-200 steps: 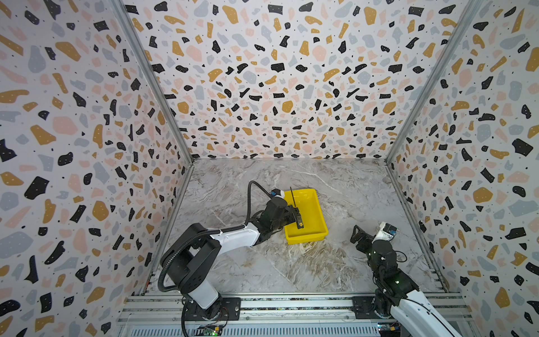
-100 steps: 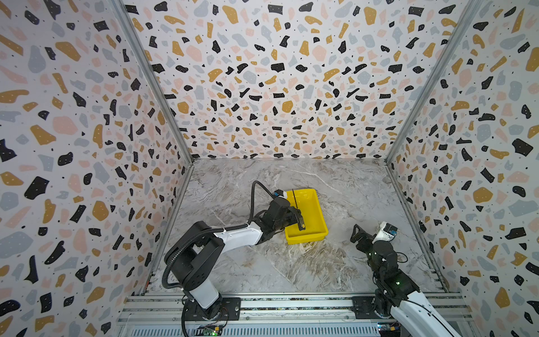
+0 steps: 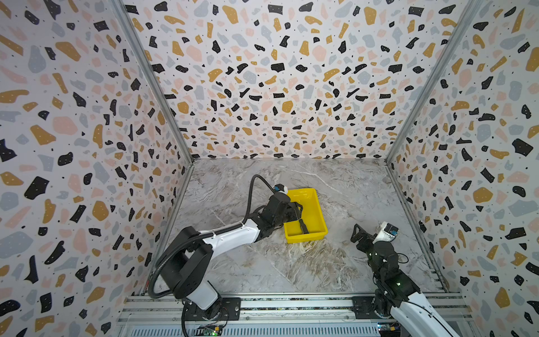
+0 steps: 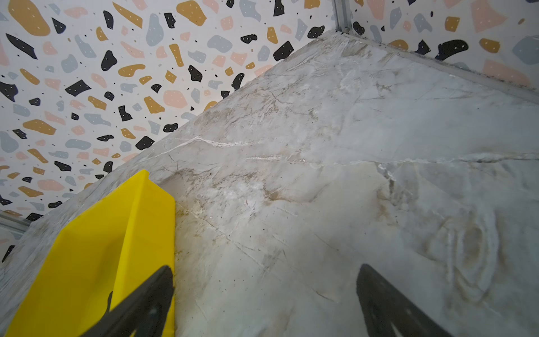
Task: Put the screwdriver in the bin
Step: Place the screwdriver in the bin, then reset both arms
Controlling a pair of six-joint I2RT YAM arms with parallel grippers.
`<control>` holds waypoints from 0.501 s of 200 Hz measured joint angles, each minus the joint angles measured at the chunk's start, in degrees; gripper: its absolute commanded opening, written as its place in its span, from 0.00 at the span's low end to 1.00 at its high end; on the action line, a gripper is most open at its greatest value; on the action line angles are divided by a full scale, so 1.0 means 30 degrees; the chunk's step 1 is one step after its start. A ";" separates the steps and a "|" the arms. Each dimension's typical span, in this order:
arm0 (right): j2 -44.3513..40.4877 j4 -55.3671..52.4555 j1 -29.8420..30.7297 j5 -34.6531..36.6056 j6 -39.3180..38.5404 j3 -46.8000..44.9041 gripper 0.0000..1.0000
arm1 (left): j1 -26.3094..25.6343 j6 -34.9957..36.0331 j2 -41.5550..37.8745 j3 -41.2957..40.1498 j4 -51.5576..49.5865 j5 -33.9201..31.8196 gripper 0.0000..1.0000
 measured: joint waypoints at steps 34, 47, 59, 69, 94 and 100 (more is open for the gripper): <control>-0.0335 0.0000 0.0000 -0.0007 0.0000 -0.0029 0.99 | 0.0000 0.4335 -0.4867 -0.0197 -0.1282 -0.4983 0.68; -0.0342 0.0015 0.0000 -0.0015 -0.0007 -0.0044 0.99 | -0.0007 0.5785 -0.7227 -0.1931 -0.0882 -0.7614 0.70; -0.0328 0.0029 0.0007 -0.0022 -0.0007 -0.0080 0.99 | -0.0007 0.6914 -0.9282 -0.4080 -0.0364 -0.9857 0.70; -0.0291 0.0058 0.0029 -0.0036 -0.0007 -0.0117 0.99 | 0.0022 0.7643 -1.0710 -0.6003 0.0000 -1.1256 0.87; 0.0109 0.0226 0.0036 -0.0160 -0.0022 -0.0131 0.99 | 0.0022 0.8007 -1.3741 -1.0411 0.0554 -1.3143 1.00; 0.0270 0.0291 0.0036 -0.0226 -0.0029 -0.0131 0.99 | 0.0022 0.7876 -1.4418 -1.1256 0.0707 -1.3362 1.00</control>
